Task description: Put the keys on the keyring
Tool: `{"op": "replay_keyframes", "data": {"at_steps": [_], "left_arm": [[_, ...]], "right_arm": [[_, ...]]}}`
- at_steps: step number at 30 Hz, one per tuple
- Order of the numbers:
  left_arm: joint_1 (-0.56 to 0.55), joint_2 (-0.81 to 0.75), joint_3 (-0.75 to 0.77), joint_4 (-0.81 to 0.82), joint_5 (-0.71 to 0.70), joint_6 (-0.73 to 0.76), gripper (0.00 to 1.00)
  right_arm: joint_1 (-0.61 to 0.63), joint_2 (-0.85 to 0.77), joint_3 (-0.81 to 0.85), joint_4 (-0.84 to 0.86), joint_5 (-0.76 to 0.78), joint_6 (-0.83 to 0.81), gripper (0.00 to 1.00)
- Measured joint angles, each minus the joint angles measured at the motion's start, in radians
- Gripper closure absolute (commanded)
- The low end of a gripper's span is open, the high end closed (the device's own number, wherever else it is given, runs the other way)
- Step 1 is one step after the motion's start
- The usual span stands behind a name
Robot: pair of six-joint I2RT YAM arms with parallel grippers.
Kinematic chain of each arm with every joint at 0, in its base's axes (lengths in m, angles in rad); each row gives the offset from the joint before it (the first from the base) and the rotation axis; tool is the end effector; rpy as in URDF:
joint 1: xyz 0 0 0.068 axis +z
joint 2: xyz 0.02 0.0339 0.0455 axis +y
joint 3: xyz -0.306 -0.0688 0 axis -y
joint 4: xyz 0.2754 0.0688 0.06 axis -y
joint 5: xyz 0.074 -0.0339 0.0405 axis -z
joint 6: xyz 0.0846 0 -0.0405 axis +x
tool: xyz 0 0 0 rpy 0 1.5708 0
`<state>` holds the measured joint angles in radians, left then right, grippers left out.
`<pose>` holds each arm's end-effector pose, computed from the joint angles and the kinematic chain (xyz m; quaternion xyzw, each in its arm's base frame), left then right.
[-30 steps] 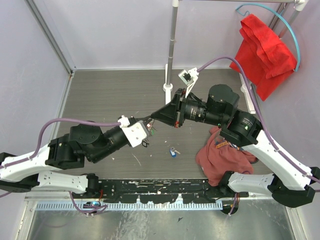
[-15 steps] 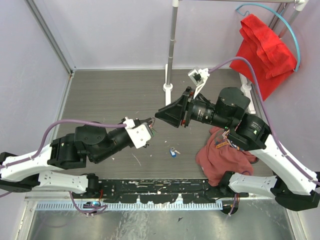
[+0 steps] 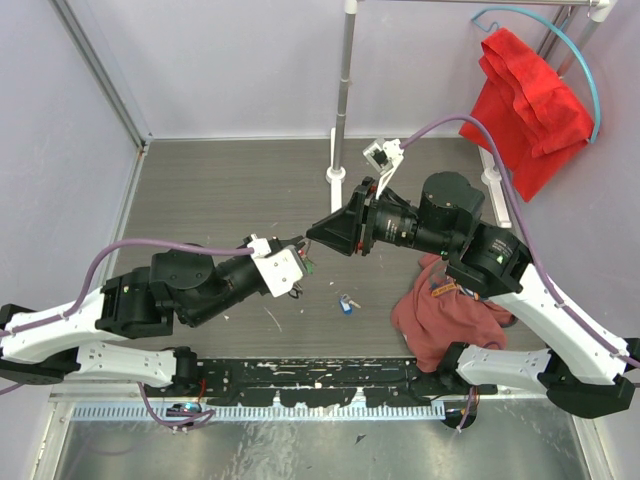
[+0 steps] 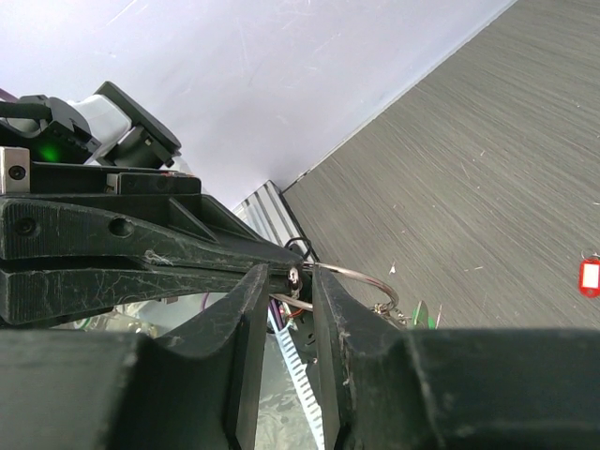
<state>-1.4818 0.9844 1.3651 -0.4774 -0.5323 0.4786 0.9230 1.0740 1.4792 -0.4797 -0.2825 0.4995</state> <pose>0.0632 -0.2255 0.5122 0.4949 0.5446 -0.1410 0.6622 0.1371 0.2203 0.5347 -0.2461 0.6893 0.5178 0.4429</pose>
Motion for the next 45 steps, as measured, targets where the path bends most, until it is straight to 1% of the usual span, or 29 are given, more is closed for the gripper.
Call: {"op": "replay_keyframes", "data": {"at_steps": [4,11,13,16,17,19,21,22,23,26,41,44,45], "left_arm": [[0.0,0.0,0.0,0.0,0.0,0.0,1.0],[0.0,0.0,0.0,0.0,0.0,0.0,1.0],[0.0,0.0,0.0,0.0,0.0,0.0,1.0],[0.0,0.0,0.0,0.0,0.0,0.0,1.0],[0.0,0.0,0.0,0.0,0.0,0.0,1.0],[0.0,0.0,0.0,0.0,0.0,0.0,1.0],[0.0,0.0,0.0,0.0,-0.001,0.0,0.94],[0.0,0.0,0.0,0.0,-0.001,0.0,0.89],[0.0,0.0,0.0,0.0,-0.001,0.001,0.86],[0.0,0.0,0.0,0.001,-0.002,0.001,0.82],[0.0,0.0,0.0,0.012,-0.003,0.003,0.84],[0.0,0.0,0.0,0.016,-0.003,0.003,0.92],[0.0,0.0,0.0,0.016,-0.003,0.003,0.93]], "right_arm": [[0.0,0.0,0.0,-0.001,-0.008,0.0,0.69],[0.0,0.015,0.0,-0.001,-0.02,0.0,0.77],[0.0,0.018,0.0,-0.002,-0.023,0.0,0.82],[0.0,0.02,0.0,-0.004,-0.026,-0.001,0.96],[0.0,0.02,0.0,-0.005,-0.026,0.0,0.99],[0.0,0.019,0.0,-0.005,-0.027,-0.002,0.99],[0.0,0.019,0.0,-0.005,-0.026,0.0,0.99],[0.0,0.019,0.0,-0.004,-0.027,-0.001,1.0],[0.0,0.019,0.0,-0.003,-0.027,-0.001,0.99],[0.0,0.019,0.0,-0.001,-0.029,0.0,0.99],[0.0,0.001,-0.01,0.016,-0.03,0.003,0.99],[0.0,-0.003,-0.013,0.019,-0.03,0.004,0.99],[0.0,-0.003,-0.014,0.021,-0.03,0.004,0.99]]}}
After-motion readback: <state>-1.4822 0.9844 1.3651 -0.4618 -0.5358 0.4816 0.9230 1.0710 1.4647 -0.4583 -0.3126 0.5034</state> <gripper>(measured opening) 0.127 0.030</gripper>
